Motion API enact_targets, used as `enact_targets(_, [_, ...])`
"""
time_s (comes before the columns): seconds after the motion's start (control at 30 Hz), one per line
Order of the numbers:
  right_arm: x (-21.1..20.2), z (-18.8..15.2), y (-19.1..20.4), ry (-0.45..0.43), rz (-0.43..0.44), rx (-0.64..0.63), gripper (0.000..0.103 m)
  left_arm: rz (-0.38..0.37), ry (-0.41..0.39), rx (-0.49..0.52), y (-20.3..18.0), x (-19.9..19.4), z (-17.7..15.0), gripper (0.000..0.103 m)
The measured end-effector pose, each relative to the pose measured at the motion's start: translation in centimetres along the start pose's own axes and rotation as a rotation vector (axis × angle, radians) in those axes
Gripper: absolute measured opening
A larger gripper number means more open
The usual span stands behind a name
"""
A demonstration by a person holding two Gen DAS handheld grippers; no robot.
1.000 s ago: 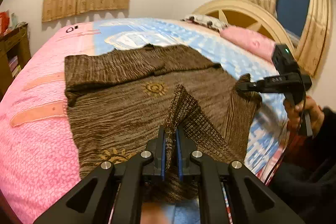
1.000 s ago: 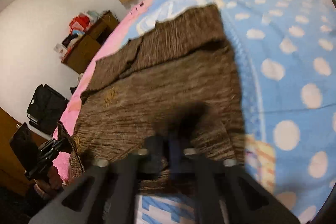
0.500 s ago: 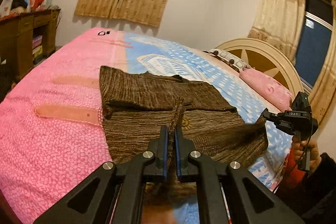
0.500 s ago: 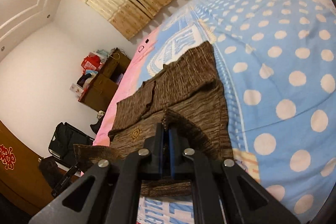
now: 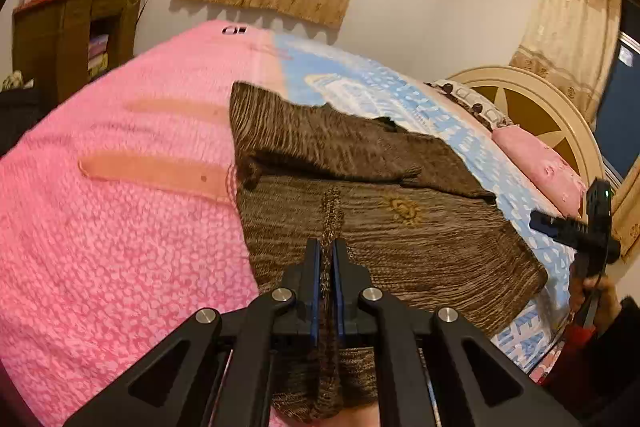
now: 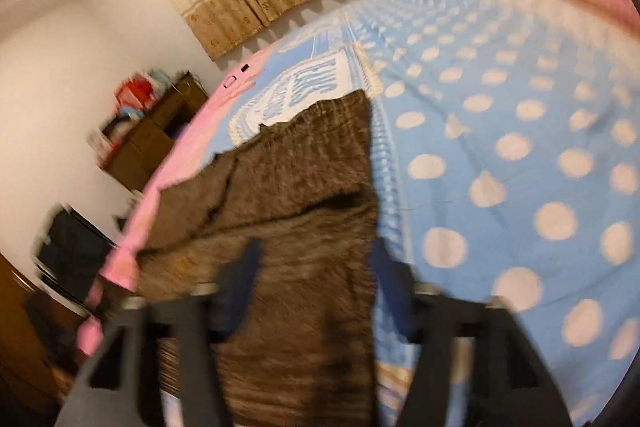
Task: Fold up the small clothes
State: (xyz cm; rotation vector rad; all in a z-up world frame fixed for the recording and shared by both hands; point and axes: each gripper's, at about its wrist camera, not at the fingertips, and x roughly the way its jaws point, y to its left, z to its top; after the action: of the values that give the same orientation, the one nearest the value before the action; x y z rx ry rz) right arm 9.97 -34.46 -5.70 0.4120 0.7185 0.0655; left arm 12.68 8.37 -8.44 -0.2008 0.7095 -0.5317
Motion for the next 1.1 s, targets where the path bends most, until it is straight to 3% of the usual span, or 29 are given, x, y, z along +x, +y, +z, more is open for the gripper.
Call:
enact_targets(0.13, [2.1,-1.3,1.3,0.070,-0.065,-0.130,0.061,0.003,0.014,-0.030,0.6,0.4,0.0,0.006])
enact_targets(0.33, [5.4,-2.8,3.9,0.117,-0.174,-0.357,0.060,0.019,0.104,0.007,0.7,1.4,-0.6,0.007])
enact_targets(0.37, [5.4,-2.9,4.2,0.120,-0.176,-0.381,0.050,0.016,0.120,0.012,0.6,1.6,-0.7,0.007])
enact_targets(0.4, [5.2,-2.9,4.2,0.137,-0.157,-0.379,0.032,0.009,0.132,0.014,0.6,1.8,-0.8,0.007])
enact_targets(0.47, [4.7,-3.0,4.4,0.145,-0.173,-0.379,0.018,-0.011,0.148,0.013,0.5,2.1,-0.9,0.008])
enact_targets(0.63, [3.7,-3.5,4.0,0.141,-0.146,-0.334,0.015,-0.026,0.174,0.025,0.4,3.2,-1.1,0.012])
enact_targets(0.8, [4.3,-3.3,3.4,0.134,-0.115,-0.258,0.020,0.005,0.150,0.043,-0.2,3.5,-0.9,0.012])
enact_targets(0.93, [4.2,-3.0,3.3,0.153,-0.116,-0.240,0.016,0.050,0.137,0.068,-0.7,3.4,-1.0,0.006])
enact_targets(1.1, [2.0,-2.1,4.0,0.102,-0.068,-0.205,0.012,-0.035,0.040,0.010,-0.9,0.1,0.6,0.005])
